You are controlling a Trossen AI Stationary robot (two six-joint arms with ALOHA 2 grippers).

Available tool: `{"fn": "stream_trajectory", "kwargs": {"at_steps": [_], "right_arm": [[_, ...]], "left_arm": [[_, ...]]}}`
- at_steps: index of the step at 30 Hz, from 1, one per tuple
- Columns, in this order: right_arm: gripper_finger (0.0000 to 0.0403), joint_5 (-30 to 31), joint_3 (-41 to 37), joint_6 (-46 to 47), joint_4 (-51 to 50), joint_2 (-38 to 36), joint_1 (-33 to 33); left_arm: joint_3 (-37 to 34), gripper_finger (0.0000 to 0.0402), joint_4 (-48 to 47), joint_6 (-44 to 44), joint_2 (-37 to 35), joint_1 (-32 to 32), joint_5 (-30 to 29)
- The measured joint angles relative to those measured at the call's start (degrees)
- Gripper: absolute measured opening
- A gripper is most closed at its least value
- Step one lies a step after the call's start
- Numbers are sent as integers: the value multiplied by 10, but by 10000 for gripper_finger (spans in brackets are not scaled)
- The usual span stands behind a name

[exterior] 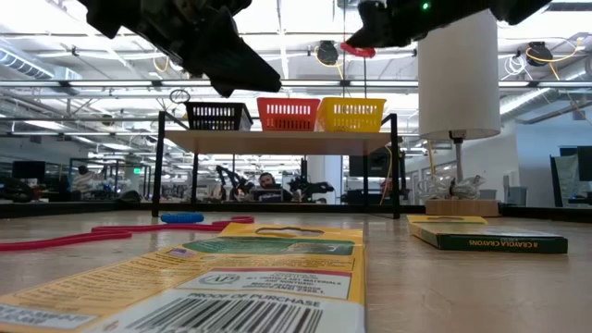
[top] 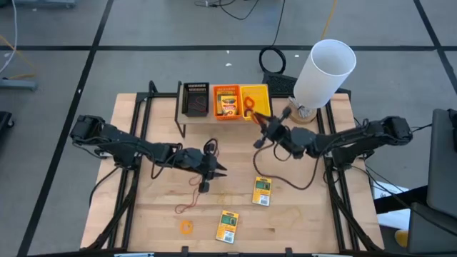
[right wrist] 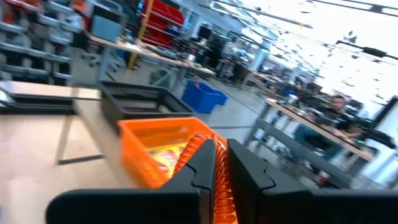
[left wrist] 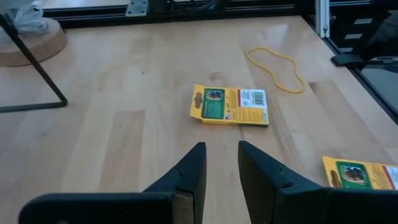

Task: Pick & Place Office Desk Supplies
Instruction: Put the orange spring keychain into the yellow bin on the shelf

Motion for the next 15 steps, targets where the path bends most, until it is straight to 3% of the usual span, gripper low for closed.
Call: {"fn": "stream_trajectory", "kwargs": {"at_steps": [4,11,15], "right_arm": [[17,-11,0,-15,0,0,-40],[16,-142,0,-22,-1,0,-102],[12,-152,0,-22,-10,0,-130]], "left_arm": [[0,81,0,1,0,7,0],[0,81,0,0,0,26,0],[0,81,0,-4,0,39,0]]}}
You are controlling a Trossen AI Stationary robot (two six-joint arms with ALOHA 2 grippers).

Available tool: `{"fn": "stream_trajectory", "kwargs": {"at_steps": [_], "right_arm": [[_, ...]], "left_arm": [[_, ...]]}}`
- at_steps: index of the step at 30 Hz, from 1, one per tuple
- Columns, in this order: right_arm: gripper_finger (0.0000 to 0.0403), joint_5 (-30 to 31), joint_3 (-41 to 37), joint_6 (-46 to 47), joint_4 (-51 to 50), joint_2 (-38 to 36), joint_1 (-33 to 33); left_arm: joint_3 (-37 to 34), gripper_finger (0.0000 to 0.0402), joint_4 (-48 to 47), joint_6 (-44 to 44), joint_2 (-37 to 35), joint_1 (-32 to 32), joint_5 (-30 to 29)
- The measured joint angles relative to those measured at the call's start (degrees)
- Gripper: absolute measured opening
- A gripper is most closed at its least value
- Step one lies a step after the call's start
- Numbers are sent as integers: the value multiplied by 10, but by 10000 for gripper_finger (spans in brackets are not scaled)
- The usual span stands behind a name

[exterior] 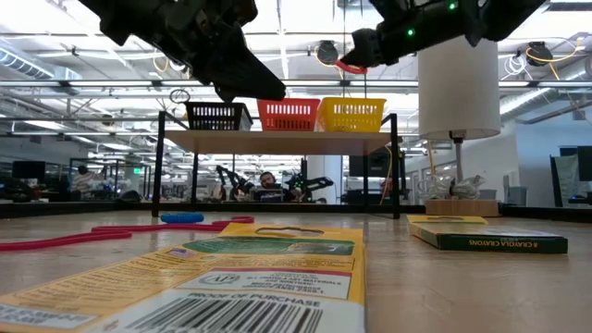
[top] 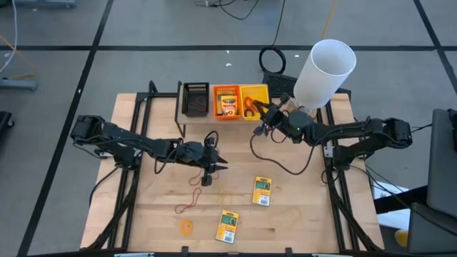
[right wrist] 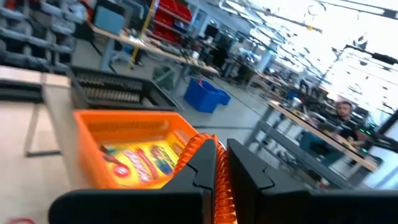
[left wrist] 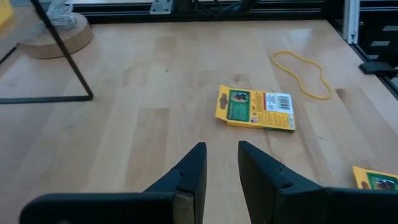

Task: Pick & Place Office Desk Supplies
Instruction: Put the orange spring keychain into the yellow bin on the shelf, then put the red rubberband into the black bin on the shelf

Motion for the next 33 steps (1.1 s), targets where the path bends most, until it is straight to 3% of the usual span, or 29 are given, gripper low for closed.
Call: {"fn": "stream_trajectory", "kwargs": {"at_steps": [4,10,15,33], "right_arm": [[11,-1,0,0,-17,0,-25],[10,-75,0,29,-39,0,-58],[14,-90,0,54,-62,0,-74],[143,-90,0,61,-71,0,-79]], "left_arm": [[0,81,0,2,0,14,0],[0,81,0,3,0,35,1],[0,81,0,3,0,44,1],[0,81,-5,0,0,38,3]]}}
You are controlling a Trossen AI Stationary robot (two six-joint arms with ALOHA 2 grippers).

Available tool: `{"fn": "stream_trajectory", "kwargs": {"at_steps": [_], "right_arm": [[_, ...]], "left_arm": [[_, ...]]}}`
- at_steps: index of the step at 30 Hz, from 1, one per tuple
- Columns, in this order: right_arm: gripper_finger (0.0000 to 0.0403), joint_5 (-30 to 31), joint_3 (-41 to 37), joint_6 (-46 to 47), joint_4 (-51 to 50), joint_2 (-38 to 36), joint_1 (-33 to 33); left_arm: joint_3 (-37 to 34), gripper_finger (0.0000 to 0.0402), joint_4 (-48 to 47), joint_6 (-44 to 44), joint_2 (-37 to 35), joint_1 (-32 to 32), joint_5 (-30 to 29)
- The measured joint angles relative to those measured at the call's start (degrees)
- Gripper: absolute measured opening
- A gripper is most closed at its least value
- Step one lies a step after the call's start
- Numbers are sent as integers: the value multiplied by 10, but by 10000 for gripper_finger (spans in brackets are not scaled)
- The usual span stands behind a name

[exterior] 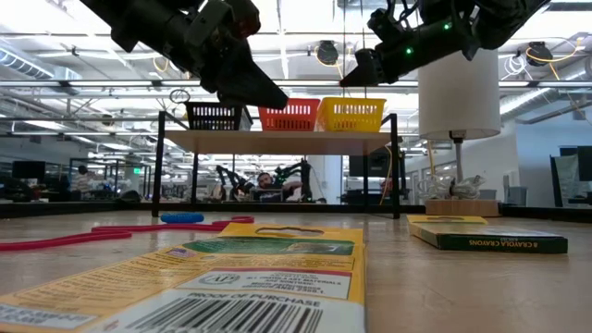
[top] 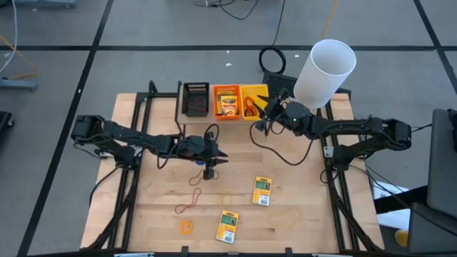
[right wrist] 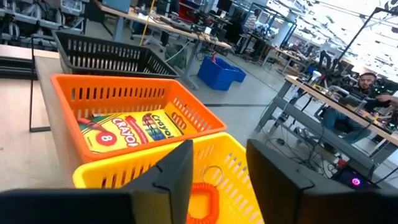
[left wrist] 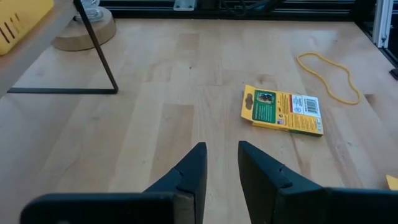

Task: Pick & Place Office Desk Supplies
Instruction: Put the red rubberband into the black bin on the shelf

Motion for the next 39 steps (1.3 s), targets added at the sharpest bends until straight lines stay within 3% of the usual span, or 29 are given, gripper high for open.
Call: {"fn": "stream_trajectory", "kwargs": {"at_steps": [6,14,17,24,39], "right_arm": [[161,-23,0,2,25,0,20],[154,-263,0,25,41,0,39],[151,-313,0,39,44,0,50],[148,-315,-1,111,39,0,90],[146,-315,-10,142,42,0,222]], "left_arm": [[0,81,20,25,0,0,-1],[0,81,124,44,0,-8,0],[0,81,137,36,0,-9,0],[0,81,150,45,0,-18,32],[0,81,184,-5,0,-60,75]]}}
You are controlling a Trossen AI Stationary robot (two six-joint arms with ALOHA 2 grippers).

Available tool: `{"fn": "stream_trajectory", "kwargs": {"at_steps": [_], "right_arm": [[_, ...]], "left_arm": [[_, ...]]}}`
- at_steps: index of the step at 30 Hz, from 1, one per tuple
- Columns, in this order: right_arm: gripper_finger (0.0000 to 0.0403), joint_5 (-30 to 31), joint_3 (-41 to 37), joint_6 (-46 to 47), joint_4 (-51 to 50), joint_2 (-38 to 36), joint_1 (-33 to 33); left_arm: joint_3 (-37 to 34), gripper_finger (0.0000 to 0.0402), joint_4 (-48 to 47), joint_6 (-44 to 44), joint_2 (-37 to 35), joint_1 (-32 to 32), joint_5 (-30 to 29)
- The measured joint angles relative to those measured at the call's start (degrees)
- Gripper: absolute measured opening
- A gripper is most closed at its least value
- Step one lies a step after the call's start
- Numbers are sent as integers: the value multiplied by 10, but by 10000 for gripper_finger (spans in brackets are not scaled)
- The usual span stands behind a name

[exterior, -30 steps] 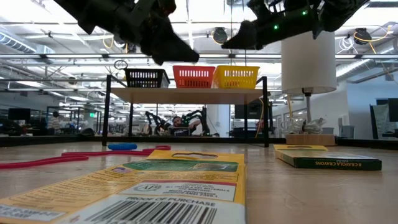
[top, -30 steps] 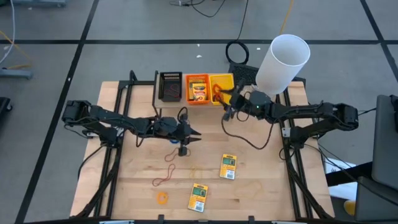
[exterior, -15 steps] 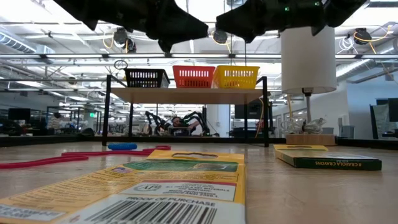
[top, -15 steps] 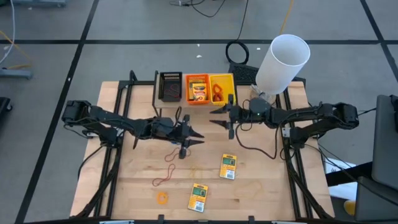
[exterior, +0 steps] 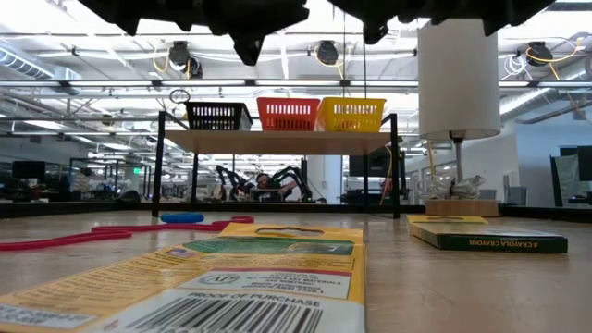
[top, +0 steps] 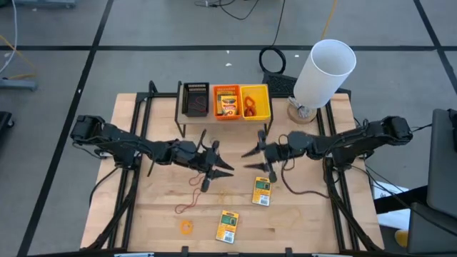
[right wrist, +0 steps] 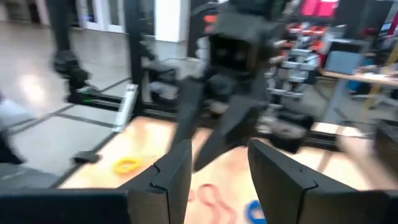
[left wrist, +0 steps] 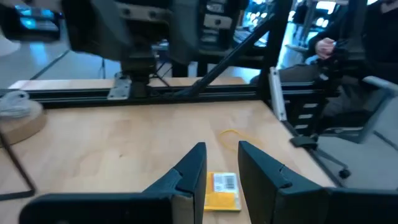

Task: Pick & Place Office Desk Supplies
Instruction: Put the red rubberband into the black bin on the shelf

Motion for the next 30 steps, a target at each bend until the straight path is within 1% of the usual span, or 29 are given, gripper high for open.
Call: {"fn": "stream_trajectory", "kwargs": {"at_steps": [3,10,14,18,21,23,27,30], "right_arm": [[145,0,-14,32,0,0,27],[143,2,-22,60,5,0,71],[144,6,-23,82,2,19,103],[142,63,-22,84,19,48,138],[141,94,-22,88,40,78,155],[141,99,-22,99,67,98,162],[141,122,-22,131,115,149,178],[141,152,-22,127,146,184,195]], "left_arm": [[0,81,9,-4,0,-10,0],[0,81,14,-5,0,-32,-1],[0,81,13,-1,0,-47,-2],[0,81,12,14,0,-68,-7],[0,81,-2,30,0,-90,-30],[0,81,-27,43,0,-105,-49],[0,81,-82,55,0,-140,-110],[0,81,-126,53,0,-166,-154]]}}
